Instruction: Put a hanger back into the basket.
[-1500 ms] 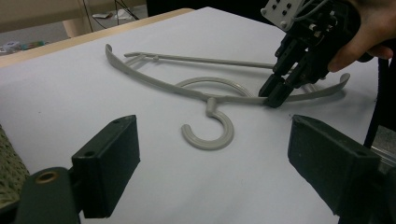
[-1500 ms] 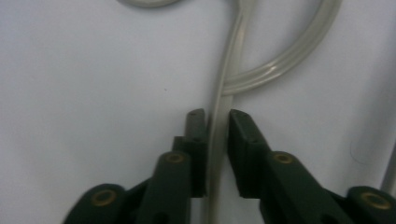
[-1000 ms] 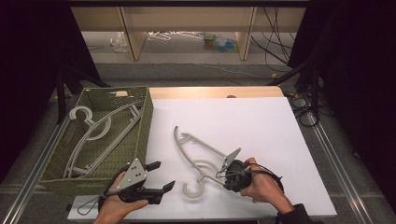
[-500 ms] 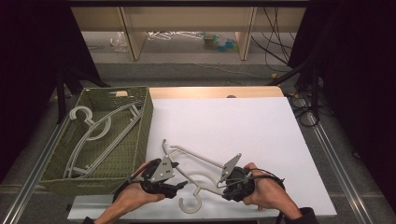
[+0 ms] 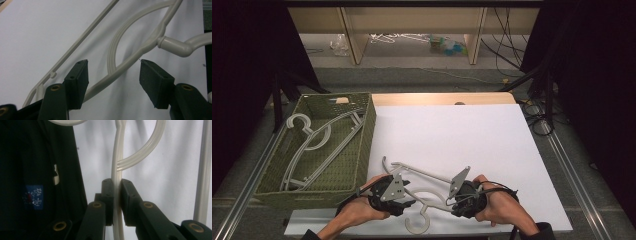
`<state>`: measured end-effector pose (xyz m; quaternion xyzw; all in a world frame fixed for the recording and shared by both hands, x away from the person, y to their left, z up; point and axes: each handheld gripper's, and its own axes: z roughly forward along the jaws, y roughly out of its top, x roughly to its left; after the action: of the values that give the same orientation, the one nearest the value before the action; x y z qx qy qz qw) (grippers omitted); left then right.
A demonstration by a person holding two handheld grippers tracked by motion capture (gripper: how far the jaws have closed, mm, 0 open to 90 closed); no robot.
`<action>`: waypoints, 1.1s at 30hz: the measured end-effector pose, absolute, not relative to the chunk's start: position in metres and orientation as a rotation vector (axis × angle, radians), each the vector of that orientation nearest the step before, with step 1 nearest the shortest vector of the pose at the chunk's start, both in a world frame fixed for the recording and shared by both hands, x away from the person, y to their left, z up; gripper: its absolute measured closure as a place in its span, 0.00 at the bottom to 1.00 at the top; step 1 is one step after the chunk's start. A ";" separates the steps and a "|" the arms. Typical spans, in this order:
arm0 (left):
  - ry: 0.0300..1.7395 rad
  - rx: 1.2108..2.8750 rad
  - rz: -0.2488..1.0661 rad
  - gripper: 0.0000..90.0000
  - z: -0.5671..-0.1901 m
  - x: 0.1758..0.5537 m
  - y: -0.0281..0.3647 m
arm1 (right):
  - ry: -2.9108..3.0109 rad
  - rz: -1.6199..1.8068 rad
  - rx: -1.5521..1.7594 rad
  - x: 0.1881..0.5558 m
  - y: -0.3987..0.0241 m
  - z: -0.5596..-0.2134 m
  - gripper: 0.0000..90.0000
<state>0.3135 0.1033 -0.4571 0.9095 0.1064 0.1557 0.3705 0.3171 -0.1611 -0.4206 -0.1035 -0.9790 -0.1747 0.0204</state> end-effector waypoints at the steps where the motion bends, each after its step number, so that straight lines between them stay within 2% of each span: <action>1: 0.264 2.341 0.402 0.45 -0.458 0.313 0.103 | -3.035 -0.542 -0.314 0.318 -0.161 -0.420 0.91; 8: 0.222 2.377 0.404 0.47 -0.463 0.316 0.099 | -3.029 -0.550 -0.302 0.318 -0.161 -0.420 0.91; 16: 0.074 2.388 0.389 0.65 -0.469 0.319 0.091 | -3.019 -0.547 -0.277 0.318 -0.161 -0.420 0.91; 33: -0.071 2.426 0.463 0.76 -0.450 0.313 0.086 | -2.974 -0.648 -0.285 0.324 -0.175 -0.419 0.89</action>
<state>0.3127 0.0859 -0.4505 0.9271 -0.0271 0.1771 0.3292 0.3244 -0.1746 -0.4189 -0.0930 -0.9719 -0.2119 0.0424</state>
